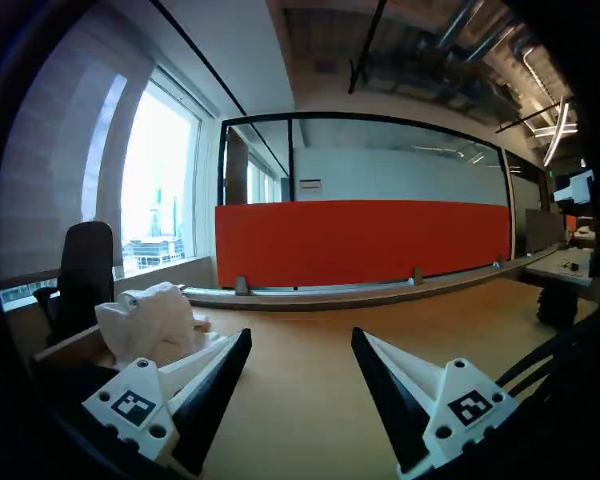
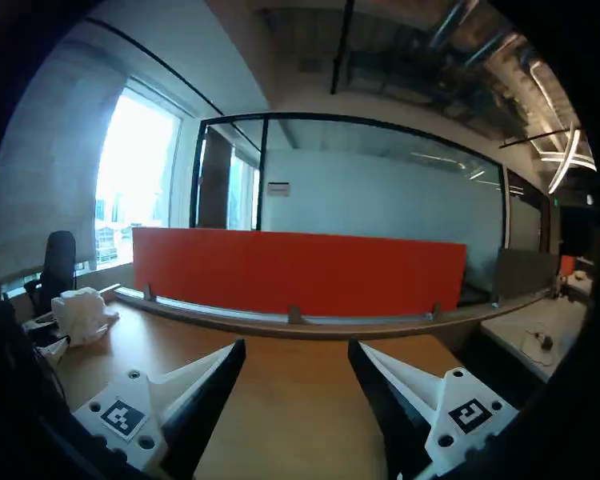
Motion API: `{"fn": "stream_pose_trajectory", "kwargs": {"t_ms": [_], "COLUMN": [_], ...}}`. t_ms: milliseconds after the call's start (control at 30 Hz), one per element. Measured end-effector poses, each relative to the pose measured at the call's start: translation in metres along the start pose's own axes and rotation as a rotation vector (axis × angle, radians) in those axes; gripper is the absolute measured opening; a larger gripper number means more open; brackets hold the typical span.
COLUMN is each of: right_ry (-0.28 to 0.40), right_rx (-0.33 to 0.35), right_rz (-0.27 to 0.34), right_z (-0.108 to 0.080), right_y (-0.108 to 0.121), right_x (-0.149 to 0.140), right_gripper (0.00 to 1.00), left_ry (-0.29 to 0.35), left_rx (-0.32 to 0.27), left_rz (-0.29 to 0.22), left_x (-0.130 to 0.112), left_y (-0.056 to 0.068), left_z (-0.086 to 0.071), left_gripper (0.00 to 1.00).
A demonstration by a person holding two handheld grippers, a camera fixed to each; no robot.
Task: Fold towel
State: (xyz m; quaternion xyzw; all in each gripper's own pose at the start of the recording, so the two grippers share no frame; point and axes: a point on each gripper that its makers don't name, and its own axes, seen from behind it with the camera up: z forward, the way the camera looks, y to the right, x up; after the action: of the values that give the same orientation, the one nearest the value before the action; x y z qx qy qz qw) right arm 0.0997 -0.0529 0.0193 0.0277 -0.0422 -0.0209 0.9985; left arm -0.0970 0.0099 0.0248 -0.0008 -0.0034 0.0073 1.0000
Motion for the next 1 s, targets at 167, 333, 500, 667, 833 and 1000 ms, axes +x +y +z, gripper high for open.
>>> {"fn": "stream_pose_trajectory", "kwargs": {"t_ms": [167, 333, 500, 667, 833, 1000], "right_ry": [0.01, 0.015, 0.006, 0.004, 0.005, 0.004], "right_rx": [0.017, 0.02, 0.01, 0.006, 0.0, -0.009], "right_rz": [-0.016, -0.032, -0.032, -0.025, -0.028, -0.028], "right_z": [0.003, 0.005, 0.009, 0.01, 0.011, 0.01], "right_y": [-0.013, -0.017, -0.015, -0.011, -0.007, -0.002], "right_x": [0.0, -0.01, -0.024, -0.035, -0.036, -0.037], "right_gripper": [0.99, 0.99, 0.99, 0.99, 0.99, 0.99], "left_ry": [0.015, 0.018, 0.025, 0.035, 0.032, 0.023], "left_rx": [-0.005, 0.003, 0.008, 0.015, 0.018, 0.017], "left_rz": [-0.01, -0.021, -0.026, -0.015, -0.012, -0.016], "left_x": [-0.012, -0.026, -0.037, -0.044, -0.05, -0.056], "left_y": [0.004, 0.002, 0.002, 0.004, 0.004, 0.004], "left_z": [0.0, 0.001, 0.001, -0.001, -0.002, -0.003], "left_gripper": [0.92, 0.92, 0.92, 0.92, 0.92, 0.92]}}
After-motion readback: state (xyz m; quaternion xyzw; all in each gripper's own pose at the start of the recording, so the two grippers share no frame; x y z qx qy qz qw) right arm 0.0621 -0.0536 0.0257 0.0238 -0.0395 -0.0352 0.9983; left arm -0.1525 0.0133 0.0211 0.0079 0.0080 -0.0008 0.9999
